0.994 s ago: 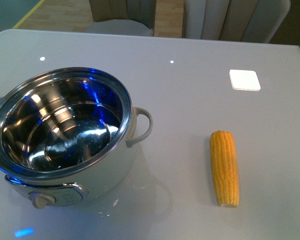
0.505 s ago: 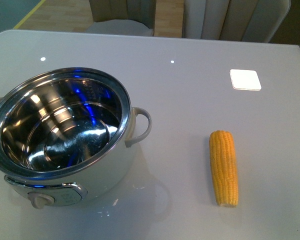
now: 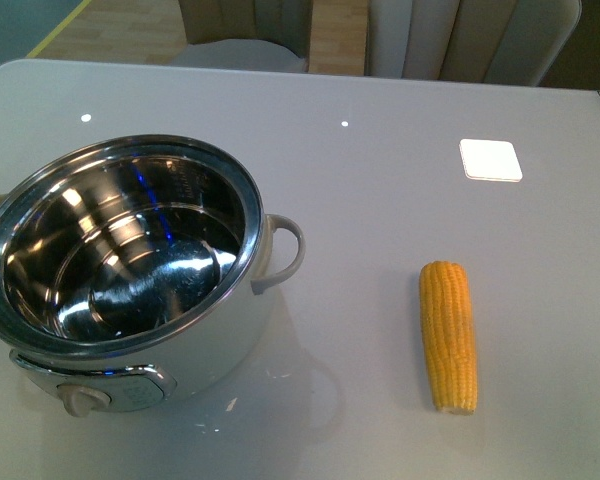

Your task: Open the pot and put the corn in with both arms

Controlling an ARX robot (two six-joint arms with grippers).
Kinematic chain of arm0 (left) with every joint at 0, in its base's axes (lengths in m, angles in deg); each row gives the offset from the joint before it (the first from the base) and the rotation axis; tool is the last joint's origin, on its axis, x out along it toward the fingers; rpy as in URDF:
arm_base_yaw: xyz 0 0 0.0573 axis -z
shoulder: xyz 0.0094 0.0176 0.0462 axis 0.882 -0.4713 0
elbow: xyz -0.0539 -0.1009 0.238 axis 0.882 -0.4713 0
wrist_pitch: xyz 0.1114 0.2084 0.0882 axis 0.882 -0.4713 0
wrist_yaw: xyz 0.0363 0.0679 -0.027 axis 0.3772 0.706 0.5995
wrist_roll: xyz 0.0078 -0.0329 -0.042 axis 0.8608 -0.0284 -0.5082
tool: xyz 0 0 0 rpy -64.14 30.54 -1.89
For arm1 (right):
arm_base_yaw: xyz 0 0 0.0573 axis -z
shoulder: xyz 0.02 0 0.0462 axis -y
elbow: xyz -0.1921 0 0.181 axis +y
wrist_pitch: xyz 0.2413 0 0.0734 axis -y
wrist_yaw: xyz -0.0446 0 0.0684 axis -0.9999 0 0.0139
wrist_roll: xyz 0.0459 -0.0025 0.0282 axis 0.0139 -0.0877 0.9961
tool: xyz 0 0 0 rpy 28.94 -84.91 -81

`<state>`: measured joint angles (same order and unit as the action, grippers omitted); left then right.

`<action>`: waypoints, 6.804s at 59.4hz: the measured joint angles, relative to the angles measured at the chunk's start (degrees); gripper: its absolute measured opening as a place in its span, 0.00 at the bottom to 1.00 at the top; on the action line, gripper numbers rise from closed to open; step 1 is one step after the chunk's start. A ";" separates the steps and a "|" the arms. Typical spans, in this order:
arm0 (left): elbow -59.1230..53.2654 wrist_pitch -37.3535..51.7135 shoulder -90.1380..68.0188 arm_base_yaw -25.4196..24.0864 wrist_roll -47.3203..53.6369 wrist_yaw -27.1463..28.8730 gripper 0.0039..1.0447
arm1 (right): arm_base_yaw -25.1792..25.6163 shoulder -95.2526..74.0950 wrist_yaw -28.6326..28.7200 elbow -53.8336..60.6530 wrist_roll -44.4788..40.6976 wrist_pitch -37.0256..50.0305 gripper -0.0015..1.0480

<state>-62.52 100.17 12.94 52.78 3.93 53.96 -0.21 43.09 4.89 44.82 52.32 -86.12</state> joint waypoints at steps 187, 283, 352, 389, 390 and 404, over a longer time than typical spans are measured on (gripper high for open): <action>-7.78 -40.28 51.10 8.98 13.77 -3.37 0.94 | -20.74 -99.10 -15.39 -29.86 21.81 10.86 0.92; -7.78 -40.28 51.10 8.98 13.77 -3.37 0.94 | -24.11 -99.51 -0.37 -38.42 26.84 13.42 0.20; -7.78 -40.28 51.10 8.98 13.77 -3.37 0.94 | -42.69 -121.74 8.94 -73.96 46.38 7.48 0.18; -7.78 -40.28 51.10 8.98 13.77 -3.37 0.94 | -44.15 -125.68 9.20 -72.63 47.12 5.64 0.37; -7.78 -40.28 51.10 8.98 13.77 -3.37 0.94 | -44.15 -125.68 9.18 -72.48 47.15 5.64 0.41; -7.78 -40.28 51.10 8.98 13.77 -3.37 0.94 | -44.06 -124.63 9.18 -70.47 48.22 6.88 0.74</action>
<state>-70.31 59.88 64.04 61.76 17.70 50.60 -44.27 -81.54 14.07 -25.64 100.54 -79.24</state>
